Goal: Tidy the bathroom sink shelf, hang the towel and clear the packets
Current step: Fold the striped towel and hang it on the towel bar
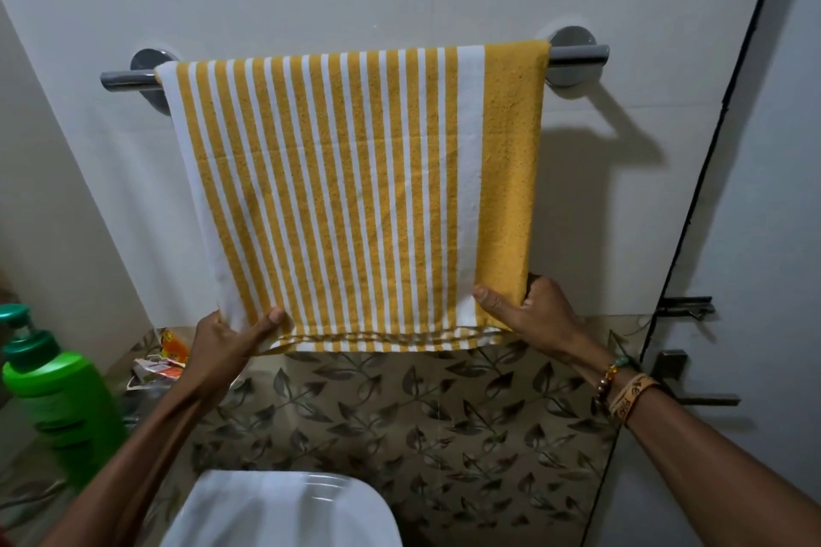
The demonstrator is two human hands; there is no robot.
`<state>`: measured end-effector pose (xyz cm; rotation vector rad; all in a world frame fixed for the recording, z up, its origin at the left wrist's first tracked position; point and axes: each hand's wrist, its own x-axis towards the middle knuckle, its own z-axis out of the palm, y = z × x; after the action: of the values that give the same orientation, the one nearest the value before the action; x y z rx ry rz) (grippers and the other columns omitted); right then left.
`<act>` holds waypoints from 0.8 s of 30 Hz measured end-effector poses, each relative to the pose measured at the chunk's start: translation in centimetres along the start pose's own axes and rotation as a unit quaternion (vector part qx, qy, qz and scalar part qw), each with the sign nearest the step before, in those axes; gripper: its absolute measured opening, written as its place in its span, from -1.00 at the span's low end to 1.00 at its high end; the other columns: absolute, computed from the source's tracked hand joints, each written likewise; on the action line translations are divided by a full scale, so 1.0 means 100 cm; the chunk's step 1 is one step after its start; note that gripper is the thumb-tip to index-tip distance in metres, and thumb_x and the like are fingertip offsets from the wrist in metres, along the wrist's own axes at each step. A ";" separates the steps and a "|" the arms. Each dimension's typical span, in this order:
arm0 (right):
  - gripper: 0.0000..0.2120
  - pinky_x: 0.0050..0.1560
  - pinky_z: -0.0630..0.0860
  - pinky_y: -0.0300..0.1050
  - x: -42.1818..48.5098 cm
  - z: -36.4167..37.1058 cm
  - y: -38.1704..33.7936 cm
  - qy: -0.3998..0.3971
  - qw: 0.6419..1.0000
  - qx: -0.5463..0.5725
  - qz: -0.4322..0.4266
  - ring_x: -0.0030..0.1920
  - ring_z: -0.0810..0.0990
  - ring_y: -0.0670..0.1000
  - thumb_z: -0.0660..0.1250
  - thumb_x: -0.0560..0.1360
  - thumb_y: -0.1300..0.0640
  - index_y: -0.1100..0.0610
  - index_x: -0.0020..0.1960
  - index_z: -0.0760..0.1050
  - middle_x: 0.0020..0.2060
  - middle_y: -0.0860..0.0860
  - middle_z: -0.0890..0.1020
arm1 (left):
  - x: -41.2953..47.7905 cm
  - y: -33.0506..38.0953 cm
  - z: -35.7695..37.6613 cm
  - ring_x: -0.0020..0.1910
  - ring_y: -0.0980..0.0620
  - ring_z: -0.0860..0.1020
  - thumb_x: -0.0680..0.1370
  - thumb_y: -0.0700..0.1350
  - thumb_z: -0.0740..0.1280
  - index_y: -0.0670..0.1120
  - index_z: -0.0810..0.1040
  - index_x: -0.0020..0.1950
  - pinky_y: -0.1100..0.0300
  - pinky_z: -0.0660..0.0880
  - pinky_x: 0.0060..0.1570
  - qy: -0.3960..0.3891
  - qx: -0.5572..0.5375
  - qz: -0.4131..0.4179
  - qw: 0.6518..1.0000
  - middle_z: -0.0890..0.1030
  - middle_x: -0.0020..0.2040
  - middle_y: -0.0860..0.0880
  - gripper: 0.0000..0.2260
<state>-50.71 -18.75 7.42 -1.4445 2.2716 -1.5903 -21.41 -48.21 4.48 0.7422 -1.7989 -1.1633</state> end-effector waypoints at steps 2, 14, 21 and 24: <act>-0.42 -0.51 0.22 -0.18 0.001 -0.002 0.006 -0.006 1.000 -0.020 0.019 -0.57 0.30 -0.04 0.36 0.37 -0.42 0.00 -0.50 0.27 -0.59 -0.10 0.33 | -0.002 0.000 -0.001 -0.26 0.14 0.69 0.38 0.04 0.54 -0.23 0.62 0.15 0.33 0.60 -0.28 0.005 0.003 -0.010 1.000 0.72 -0.13 0.03 -0.53; -0.49 -0.56 0.24 -0.28 -0.007 0.002 0.027 0.038 0.999 -0.014 0.029 -0.62 0.33 -0.19 0.43 0.29 -0.38 0.02 -0.54 0.48 -0.65 -0.12 0.43 | 0.001 -0.008 0.005 -0.16 0.13 0.70 0.28 0.07 0.60 -0.22 0.64 0.14 0.31 0.60 -0.22 0.028 -0.014 -0.021 0.999 0.71 -0.10 0.05 -0.45; -0.46 -0.38 0.64 0.06 -0.010 0.018 0.026 0.105 0.986 0.055 0.120 -0.27 0.71 0.15 0.64 0.15 -0.19 0.29 -0.21 0.66 -0.29 0.15 0.72 | -0.004 -0.007 0.017 -0.16 0.10 0.69 0.24 0.02 0.64 -0.05 0.49 0.15 0.25 0.61 -0.30 0.047 -0.090 -0.027 0.994 0.68 -0.05 -0.01 -0.43; -0.54 -0.44 0.54 -0.30 -0.011 0.023 0.027 0.136 0.971 0.139 0.140 -0.32 0.71 -0.05 0.68 0.05 -0.12 0.17 -0.25 0.66 -0.34 -0.04 0.72 | -0.003 -0.008 0.014 -0.12 0.09 0.68 0.23 0.04 0.63 0.00 0.46 0.17 0.25 0.60 -0.27 0.044 -0.082 -0.028 0.995 0.67 0.00 0.01 -0.40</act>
<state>-50.73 -19.53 3.81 -0.8449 2.1406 -2.0059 -22.52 -47.73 3.35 0.7391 -1.5983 -1.2777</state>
